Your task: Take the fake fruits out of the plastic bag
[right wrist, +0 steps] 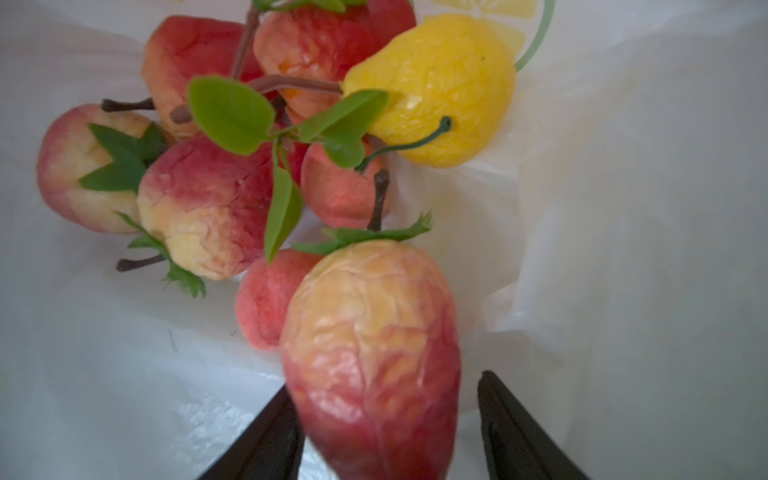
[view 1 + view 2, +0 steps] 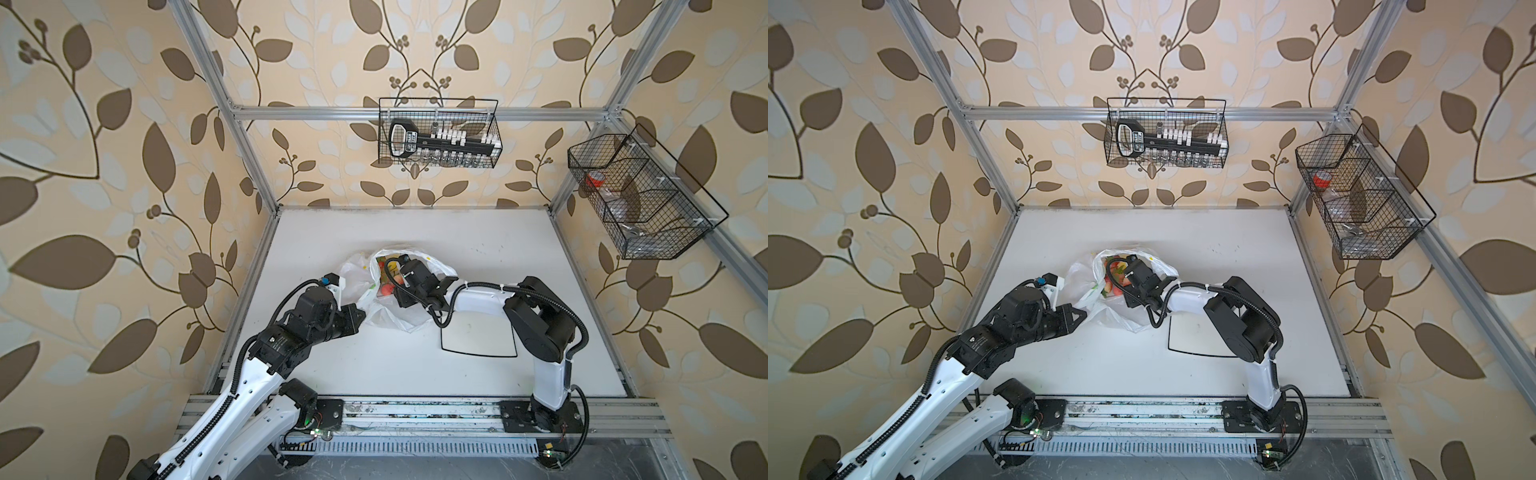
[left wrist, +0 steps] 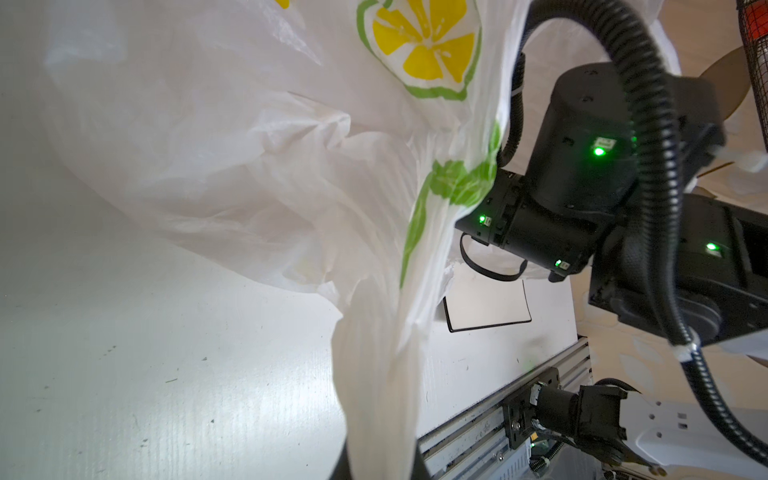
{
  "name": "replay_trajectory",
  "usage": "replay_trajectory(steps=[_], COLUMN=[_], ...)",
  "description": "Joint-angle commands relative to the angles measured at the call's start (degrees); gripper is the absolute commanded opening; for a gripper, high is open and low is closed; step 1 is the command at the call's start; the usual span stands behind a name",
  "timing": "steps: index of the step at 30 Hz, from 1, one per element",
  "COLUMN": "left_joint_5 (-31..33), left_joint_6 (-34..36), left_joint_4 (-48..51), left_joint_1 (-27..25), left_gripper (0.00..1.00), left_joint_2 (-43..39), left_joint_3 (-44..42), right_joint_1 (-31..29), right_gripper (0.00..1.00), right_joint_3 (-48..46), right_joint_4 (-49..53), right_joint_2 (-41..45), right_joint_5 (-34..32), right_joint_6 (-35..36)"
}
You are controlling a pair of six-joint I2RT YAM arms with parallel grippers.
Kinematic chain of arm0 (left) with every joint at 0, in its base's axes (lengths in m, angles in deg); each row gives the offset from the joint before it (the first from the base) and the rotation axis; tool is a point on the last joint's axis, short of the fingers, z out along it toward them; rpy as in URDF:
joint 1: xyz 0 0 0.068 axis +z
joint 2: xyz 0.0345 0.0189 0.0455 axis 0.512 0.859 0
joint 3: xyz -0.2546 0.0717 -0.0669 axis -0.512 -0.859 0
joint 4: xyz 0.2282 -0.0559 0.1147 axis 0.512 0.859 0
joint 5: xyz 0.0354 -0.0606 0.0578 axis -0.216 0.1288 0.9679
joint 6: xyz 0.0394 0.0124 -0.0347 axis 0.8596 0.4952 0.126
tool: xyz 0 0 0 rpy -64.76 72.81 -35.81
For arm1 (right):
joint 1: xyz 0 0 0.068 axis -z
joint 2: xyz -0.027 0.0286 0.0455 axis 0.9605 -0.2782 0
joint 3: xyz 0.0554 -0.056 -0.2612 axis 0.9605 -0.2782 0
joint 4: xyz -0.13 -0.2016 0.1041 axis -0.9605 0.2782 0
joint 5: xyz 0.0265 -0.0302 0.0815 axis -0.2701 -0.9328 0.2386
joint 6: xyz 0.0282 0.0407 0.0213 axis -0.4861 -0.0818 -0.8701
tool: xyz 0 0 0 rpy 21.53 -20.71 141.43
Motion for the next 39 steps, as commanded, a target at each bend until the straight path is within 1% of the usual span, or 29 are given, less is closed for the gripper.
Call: replay_trajectory(steps=[1, 5, 12, 16, 18, 24, 30, 35, 39], left_joint_5=[-0.9, -1.3, -1.2, -1.4, -1.5, -1.7, -2.0, -2.0, -1.9], left_joint_6=[0.7, 0.9, 0.9, 1.1, 1.1, 1.4, 1.3, 1.3, 1.0], left_joint_4=[0.4, 1.4, 2.4, 2.7, 2.7, 3.1, 3.3, 3.4, 3.5], left_joint_1=[-0.6, -0.6, -0.6, -0.6, -0.5, -0.5, -0.6, -0.6, -0.6], left_gripper=[0.0, 0.0, 0.0, 0.0, 0.0, 0.0, 0.0, 0.0, 0.0], left_joint_2=[-0.5, -0.9, -2.3, -2.5, -2.5, -2.6, -3.0, -3.1, -3.5], left_joint_3=[-0.2, -0.2, -0.4, -0.4, -0.3, 0.0, -0.1, 0.1, -0.1], right_joint_1=[-1.4, -1.3, -1.3, -1.4, -1.3, -1.2, -1.2, -1.3, -1.4], right_gripper=[0.66, 0.66, 0.66, 0.66, 0.65, 0.6, 0.57, 0.52, 0.41], right_joint_3=[0.8, 1.5, 5.9, 7.8, 8.9, 12.5, 13.0, 12.7, 11.5], right_joint_4=[-0.8, -2.9, -1.9, -2.6, -2.7, 0.3, 1.9, 2.5, 2.6], right_joint_2=[3.0, 2.3, -2.7, -4.3, -5.3, -9.2, -10.9, -10.6, -9.3], right_joint_5=[-4.6, -5.4, -7.1, -4.6, -4.1, -6.7, -7.0, -7.1, -6.4], right_joint_6=[1.4, 1.4, 1.3, 0.8, 0.4, -0.2, -1.1, -1.2, -0.9])
